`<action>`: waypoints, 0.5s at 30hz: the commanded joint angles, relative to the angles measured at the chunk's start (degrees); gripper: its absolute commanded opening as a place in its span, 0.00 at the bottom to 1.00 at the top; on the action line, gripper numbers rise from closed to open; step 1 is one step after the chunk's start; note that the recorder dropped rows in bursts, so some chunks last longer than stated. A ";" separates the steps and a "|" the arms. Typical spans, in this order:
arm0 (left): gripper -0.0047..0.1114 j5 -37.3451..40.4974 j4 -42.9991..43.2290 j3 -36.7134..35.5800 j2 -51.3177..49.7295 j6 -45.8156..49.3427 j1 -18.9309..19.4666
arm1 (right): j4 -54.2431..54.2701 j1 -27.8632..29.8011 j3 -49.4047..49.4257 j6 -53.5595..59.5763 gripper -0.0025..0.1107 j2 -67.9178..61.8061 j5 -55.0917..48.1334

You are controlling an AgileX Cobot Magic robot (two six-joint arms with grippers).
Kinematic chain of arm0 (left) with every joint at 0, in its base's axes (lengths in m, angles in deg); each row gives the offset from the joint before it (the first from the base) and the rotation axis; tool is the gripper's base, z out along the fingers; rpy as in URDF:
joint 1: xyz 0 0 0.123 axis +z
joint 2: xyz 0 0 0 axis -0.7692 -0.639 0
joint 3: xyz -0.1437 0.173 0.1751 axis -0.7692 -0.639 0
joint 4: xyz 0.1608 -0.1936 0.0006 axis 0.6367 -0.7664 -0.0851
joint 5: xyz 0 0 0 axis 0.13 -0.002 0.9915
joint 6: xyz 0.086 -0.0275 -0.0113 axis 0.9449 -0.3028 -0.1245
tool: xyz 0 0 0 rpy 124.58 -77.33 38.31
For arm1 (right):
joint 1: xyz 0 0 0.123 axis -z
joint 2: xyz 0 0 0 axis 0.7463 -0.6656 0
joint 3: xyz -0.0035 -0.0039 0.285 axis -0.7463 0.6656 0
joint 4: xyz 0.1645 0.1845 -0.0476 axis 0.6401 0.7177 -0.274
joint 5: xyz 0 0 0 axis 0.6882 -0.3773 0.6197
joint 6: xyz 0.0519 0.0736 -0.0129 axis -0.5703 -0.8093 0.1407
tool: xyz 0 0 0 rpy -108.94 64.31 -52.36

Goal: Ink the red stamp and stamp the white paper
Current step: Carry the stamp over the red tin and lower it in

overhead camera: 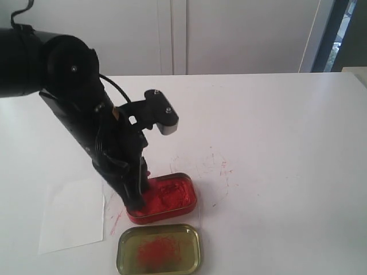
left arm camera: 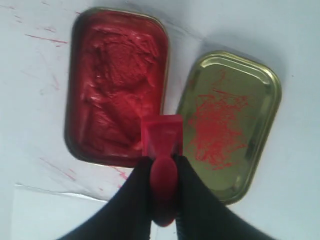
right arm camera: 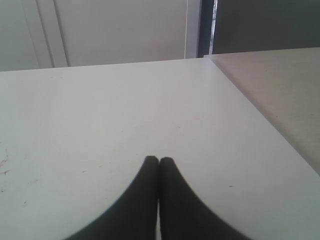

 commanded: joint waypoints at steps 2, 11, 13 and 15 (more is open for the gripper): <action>0.04 1.61 0.98 3.72 -0.24 -0.50 0.50 | 0.00 0.29 0.27 -0.01 0.02 0.20 0.73; 0.04 1.19 0.98 6.51 -5.09 -3.32 0.50 | 0.00 0.29 0.27 -0.01 0.02 0.20 0.73; 0.04 0.79 0.98 7.19 -6.79 -3.54 0.50 | 0.00 0.29 0.27 -0.01 0.02 0.20 0.73; 0.04 -1.12 0.98 7.36 -8.21 -3.54 0.50 | 0.00 0.29 0.27 -0.01 0.02 0.20 0.73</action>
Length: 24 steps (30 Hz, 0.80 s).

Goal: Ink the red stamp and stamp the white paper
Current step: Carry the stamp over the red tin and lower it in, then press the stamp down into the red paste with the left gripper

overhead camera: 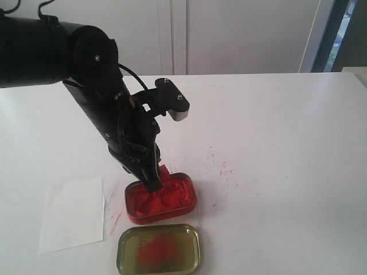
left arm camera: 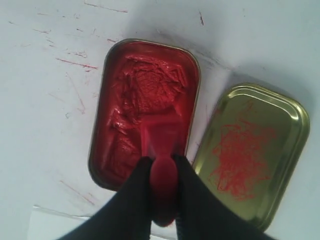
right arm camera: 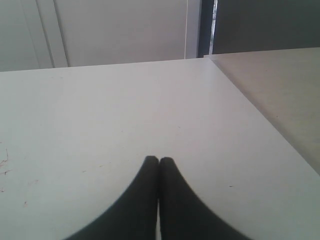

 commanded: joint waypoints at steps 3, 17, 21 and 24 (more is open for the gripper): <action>0.04 -3.17 -0.56 0.84 -4.46 -0.76 0.12 | 0.00 0.27 0.27 -0.01 0.02 0.20 0.84; 0.04 -5.38 -1.11 0.84 -9.99 -0.76 0.12 | 0.00 0.27 0.27 -0.01 0.02 0.20 0.72; 0.04 -5.98 -1.23 0.84 -10.21 -0.76 -0.51 | 0.00 0.27 0.27 -0.01 0.02 0.20 0.72; 0.04 -7.89 -0.43 0.84 -10.21 -0.76 -2.08 | 0.00 0.27 0.27 -0.01 0.02 0.20 0.72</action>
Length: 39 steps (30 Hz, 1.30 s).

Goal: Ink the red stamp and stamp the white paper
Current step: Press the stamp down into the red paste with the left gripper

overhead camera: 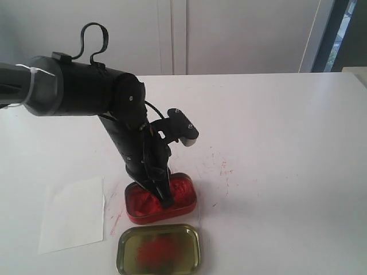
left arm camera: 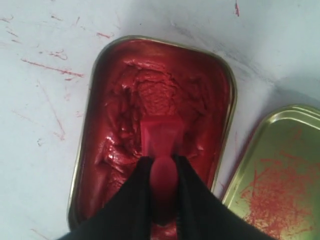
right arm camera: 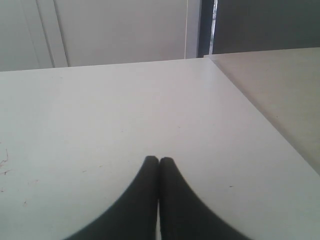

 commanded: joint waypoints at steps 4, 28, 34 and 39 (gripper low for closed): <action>0.04 -3.88 0.47 0.25 0.09 -1.00 -2.43 | 0.00 0.27 0.27 0.80 0.02 0.20 0.84; 0.04 -2.44 4.12 0.25 -6.72 -3.44 -2.43 | 0.00 0.27 0.27 0.83 0.02 0.20 0.74; 0.04 -2.07 3.79 0.25 -8.91 -3.44 -2.43 | 0.00 0.27 0.27 0.83 0.02 0.20 0.74; 0.04 -0.73 3.79 0.25 -10.19 -3.44 -2.43 | 0.00 0.27 0.27 0.83 0.02 0.20 0.74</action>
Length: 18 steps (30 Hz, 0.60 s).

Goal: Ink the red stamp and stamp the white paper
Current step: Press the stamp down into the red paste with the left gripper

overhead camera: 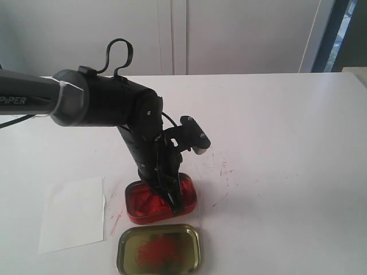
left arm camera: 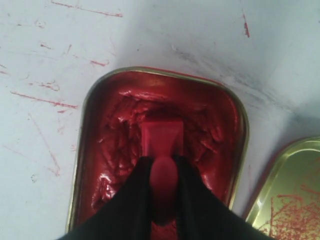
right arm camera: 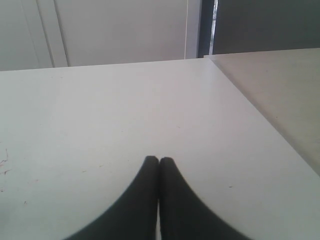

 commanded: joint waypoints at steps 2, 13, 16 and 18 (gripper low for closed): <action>0.04 2.35 -0.33 -1.74 -4.63 -0.62 -0.17 | 0.00 0.27 0.27 0.36 0.02 0.20 0.84; 0.04 3.36 0.81 -1.64 -4.29 -0.50 -0.17 | 0.00 0.27 0.27 0.36 0.02 0.20 0.84; 0.04 3.74 0.81 -1.50 -3.54 -0.50 -0.17 | 0.00 0.27 0.27 0.36 0.02 0.20 0.73; 0.04 3.77 0.81 -1.50 -2.83 -0.50 -0.17 | 0.00 0.27 0.27 0.36 0.02 0.20 0.73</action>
